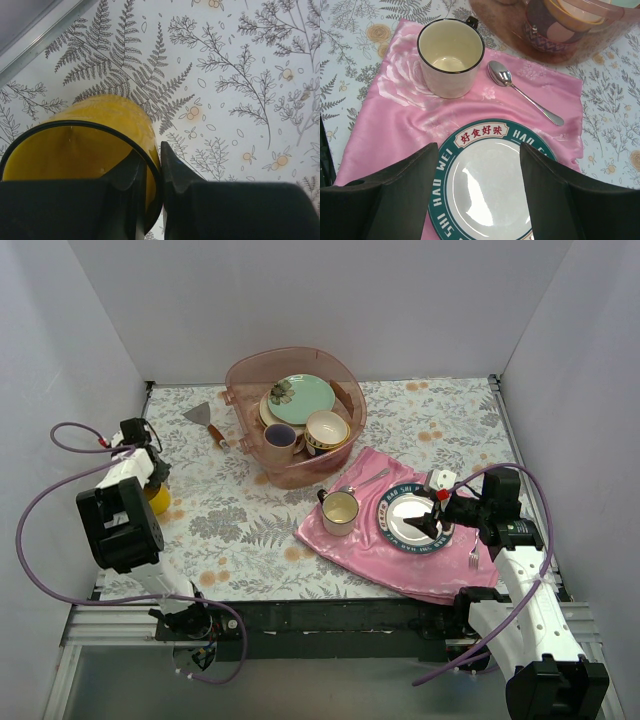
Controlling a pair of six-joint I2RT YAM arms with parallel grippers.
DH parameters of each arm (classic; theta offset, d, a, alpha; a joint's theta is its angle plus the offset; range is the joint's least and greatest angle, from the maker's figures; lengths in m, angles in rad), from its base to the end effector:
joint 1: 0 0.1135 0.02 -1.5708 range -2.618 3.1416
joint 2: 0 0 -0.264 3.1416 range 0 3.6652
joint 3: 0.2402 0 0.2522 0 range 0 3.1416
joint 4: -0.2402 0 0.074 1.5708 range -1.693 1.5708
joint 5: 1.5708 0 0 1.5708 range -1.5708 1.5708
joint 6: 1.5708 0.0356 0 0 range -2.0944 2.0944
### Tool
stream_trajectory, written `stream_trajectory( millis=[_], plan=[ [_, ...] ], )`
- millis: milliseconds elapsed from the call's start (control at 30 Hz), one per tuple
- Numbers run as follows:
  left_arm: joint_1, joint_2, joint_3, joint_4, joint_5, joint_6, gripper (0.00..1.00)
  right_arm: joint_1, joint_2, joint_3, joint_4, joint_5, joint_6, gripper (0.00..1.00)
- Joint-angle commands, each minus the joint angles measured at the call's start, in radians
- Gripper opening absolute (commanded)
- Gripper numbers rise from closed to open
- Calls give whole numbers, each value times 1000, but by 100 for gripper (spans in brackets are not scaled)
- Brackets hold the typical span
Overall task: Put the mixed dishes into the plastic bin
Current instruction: Pick up the cup at the center of the board.
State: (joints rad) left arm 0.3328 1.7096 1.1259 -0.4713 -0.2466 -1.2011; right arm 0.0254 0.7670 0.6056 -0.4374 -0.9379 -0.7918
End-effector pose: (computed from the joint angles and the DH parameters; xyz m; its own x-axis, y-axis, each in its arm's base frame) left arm 0.3256 0.1217 0.1956 0.1044 -0.9206 -0.3762 -0.9222 0.0520 -0.3832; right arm 0.1591 0.0328 0.2630 0.0886 -0.4188 -0.9037 -0.8793 0.3934 -0.2685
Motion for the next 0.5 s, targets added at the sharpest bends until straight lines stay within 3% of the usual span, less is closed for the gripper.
stream_trajectory(
  millis=[0,200,467],
  plan=[
    [2,-68,28,8,33,15,0,-5,-11,-3,22,-13,-6,74],
    [0,-152,20,17,111,31,0,-5,-20,-1,22,-13,-7,74],
    [-34,-258,67,25,326,78,0,-5,-24,-3,22,-13,-6,74]
  ],
)
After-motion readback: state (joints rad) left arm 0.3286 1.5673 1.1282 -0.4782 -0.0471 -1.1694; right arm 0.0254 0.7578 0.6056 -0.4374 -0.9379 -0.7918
